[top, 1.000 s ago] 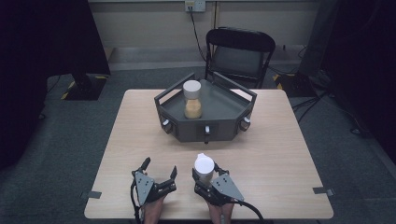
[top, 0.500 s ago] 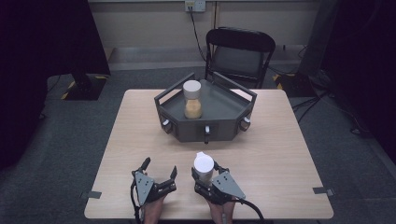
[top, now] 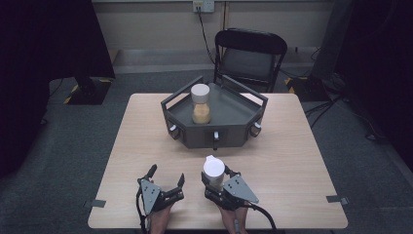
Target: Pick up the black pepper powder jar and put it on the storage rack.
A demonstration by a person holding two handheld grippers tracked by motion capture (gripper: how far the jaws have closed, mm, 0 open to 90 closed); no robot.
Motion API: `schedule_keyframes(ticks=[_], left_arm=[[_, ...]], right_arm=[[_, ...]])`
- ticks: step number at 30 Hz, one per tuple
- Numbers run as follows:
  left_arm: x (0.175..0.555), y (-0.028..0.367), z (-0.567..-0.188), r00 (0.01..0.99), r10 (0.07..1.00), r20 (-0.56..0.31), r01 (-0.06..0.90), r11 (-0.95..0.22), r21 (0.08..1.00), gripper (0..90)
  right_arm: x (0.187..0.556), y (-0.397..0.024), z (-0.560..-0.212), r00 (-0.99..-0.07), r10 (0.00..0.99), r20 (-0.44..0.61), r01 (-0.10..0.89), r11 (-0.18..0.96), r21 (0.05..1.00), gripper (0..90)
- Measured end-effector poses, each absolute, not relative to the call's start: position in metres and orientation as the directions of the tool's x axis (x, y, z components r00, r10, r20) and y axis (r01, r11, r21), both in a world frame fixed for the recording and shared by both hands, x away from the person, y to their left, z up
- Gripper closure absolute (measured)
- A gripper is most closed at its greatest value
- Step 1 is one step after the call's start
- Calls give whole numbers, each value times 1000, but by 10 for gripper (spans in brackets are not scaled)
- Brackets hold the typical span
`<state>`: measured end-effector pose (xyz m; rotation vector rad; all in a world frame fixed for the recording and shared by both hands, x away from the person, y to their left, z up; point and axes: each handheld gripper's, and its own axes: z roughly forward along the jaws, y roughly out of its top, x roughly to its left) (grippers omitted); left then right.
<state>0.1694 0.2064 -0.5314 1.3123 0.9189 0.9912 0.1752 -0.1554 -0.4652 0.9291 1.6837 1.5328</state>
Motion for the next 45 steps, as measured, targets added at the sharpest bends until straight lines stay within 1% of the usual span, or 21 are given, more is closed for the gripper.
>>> schedule_keyframes(ticks=[8, 15, 19, 27, 35, 45], left_arm=[[169, 206, -531, 326, 945, 14, -56, 5, 998, 12], [169, 206, -531, 327, 945, 14, -56, 4, 998, 12], [169, 206, -531, 326, 945, 15, -56, 3, 998, 12], [169, 206, -531, 326, 945, 15, -56, 4, 998, 12], [169, 206, -531, 326, 945, 15, -56, 3, 998, 12], [169, 206, -531, 327, 945, 15, -56, 3, 998, 12]], right_arm=[[186, -164, -450, -531, 846, -49, 61, 96, 993, 302], [192, -169, -435, -515, 854, -69, 54, 113, 992, 302], [197, -175, -428, -514, 856, -54, 58, 98, 994, 302], [204, -176, -407, -493, 863, -108, 36, 145, 989, 302], [217, -179, -391, -483, 868, -113, 16, 139, 990, 302], [238, -185, -380, -485, 868, -104, -14, 111, 994, 302]])
